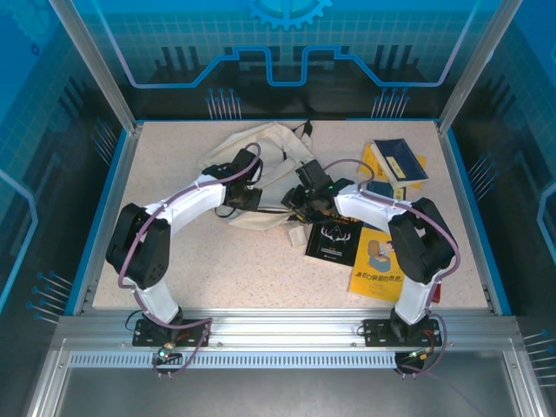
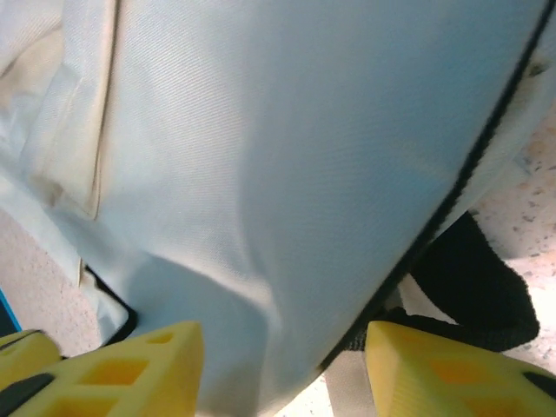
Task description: Pack the student bag
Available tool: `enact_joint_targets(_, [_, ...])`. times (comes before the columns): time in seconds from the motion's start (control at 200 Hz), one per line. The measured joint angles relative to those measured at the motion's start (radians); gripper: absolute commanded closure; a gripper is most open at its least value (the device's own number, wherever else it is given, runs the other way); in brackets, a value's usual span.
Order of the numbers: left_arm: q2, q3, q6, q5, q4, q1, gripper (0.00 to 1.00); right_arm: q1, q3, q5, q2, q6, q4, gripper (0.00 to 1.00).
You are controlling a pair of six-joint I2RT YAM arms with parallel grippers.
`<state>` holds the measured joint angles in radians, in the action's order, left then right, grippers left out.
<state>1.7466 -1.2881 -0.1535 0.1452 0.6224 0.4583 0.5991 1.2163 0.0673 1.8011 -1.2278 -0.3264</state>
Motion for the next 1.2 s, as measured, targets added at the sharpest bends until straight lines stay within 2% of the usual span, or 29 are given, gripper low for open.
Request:
enact_joint_targets(0.185, [0.005, 0.0, 0.003, -0.058, 0.001, 0.0, 1.0, 0.0, 0.001, 0.021, -0.089, 0.066, -0.055, 0.45])
enact_joint_targets(0.345, [0.005, 0.0, 0.002, -0.072, -0.003, 0.0, 1.0, -0.004, -0.002, 0.08, -0.118, 0.075, -0.058, 0.6])
enact_joint_targets(0.545, [0.005, 0.002, -0.014, -0.064, -0.03, -0.01, 1.0, -0.002, -0.01, 0.134, -0.098, 0.048, -0.049, 0.66])
enact_joint_targets(0.605, [0.005, 0.002, -0.027, -0.063, -0.039, -0.018, 1.0, -0.002, -0.01, 0.152, -0.077, 0.039, -0.037, 0.65])
enact_joint_targets(0.735, [-0.006, 0.026, -0.048, -0.064, -0.066, -0.035, 1.0, 0.014, 0.022, 0.157, -0.021, 0.075, -0.056, 0.54])
enact_joint_targets(0.94, [-0.09, 0.114, -0.101, -0.084, -0.094, -0.103, 1.0, 0.037, 0.163, 0.126, -0.008, 0.281, -0.119, 0.41])
enact_joint_targets(1.066, [-0.144, 0.153, -0.137, -0.131, -0.109, -0.175, 1.0, 0.041, 0.277, 0.15, 0.035, 0.428, -0.181, 0.4])
enact_joint_targets(1.201, [-0.171, 0.18, -0.165, -0.204, -0.137, -0.222, 1.0, 0.089, 0.42, 0.135, 0.135, 0.554, -0.245, 0.42])
